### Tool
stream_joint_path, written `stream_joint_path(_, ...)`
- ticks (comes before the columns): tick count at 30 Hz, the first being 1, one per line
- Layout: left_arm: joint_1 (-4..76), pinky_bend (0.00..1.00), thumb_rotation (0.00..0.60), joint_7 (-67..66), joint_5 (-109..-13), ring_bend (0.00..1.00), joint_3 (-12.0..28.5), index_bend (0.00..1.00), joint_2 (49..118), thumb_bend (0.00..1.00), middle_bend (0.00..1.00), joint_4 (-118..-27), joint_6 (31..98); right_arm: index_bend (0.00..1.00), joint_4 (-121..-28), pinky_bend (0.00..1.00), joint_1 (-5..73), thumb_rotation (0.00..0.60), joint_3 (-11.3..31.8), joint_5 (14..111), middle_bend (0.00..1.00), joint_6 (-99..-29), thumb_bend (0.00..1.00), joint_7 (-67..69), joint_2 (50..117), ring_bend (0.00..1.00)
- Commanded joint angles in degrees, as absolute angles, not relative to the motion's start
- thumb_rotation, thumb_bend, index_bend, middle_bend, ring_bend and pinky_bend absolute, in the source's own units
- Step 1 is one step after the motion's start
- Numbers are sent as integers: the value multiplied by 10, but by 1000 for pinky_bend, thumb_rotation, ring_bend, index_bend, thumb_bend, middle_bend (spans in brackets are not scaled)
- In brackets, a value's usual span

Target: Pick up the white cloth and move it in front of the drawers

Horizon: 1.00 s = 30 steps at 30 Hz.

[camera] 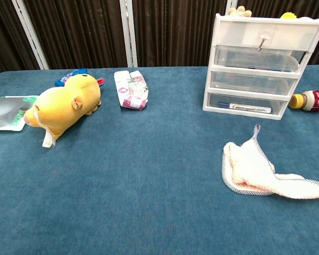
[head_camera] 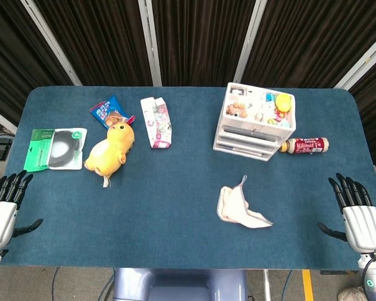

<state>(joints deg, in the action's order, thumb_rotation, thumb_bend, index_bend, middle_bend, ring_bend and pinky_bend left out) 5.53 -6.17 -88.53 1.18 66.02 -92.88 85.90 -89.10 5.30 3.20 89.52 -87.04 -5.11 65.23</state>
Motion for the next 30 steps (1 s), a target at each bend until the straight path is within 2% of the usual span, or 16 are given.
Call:
stream_joint_path(1,55,0,600,-62,-886,0,12,0,660,5,0,-928,860,23,-893,140,53,600,32,898,0,-872,0,-50,652,0)
stream_joint_path(10,55,0,600,-60,-885,0,13,0,661,5,0,-928,861,49,-902,140,55,600,26,921,5,-880,0,-48,653,0)
stream_joint_path(20,56,0,600,-54,-885,0,12,0,659,5,0,-928,859,149,-924,193,69,600,24,962,97,-885,0,-61,666,27)
stream_joint_path(23,56,0,600,-54,-885,0,12,0,659,4,0,-929,858,191,-940,308,83,600,19,977,161,-867,0,-62,677,118)
stream_joint_path(26,56,0,600,-55,-888,0,12,0,659,5,0,-930,858,221,-955,478,96,600,15,988,269,-847,0,-71,692,270)
stream_joint_path(28,56,0,600,-54,-889,0,11,0,659,5,0,-930,859,232,-969,513,108,600,14,989,319,-825,0,-85,708,313)
stream_joint_path(30,56,0,600,-54,-889,0,11,0,659,5,0,-930,860,237,-980,519,120,600,14,984,334,-798,0,-107,726,314)
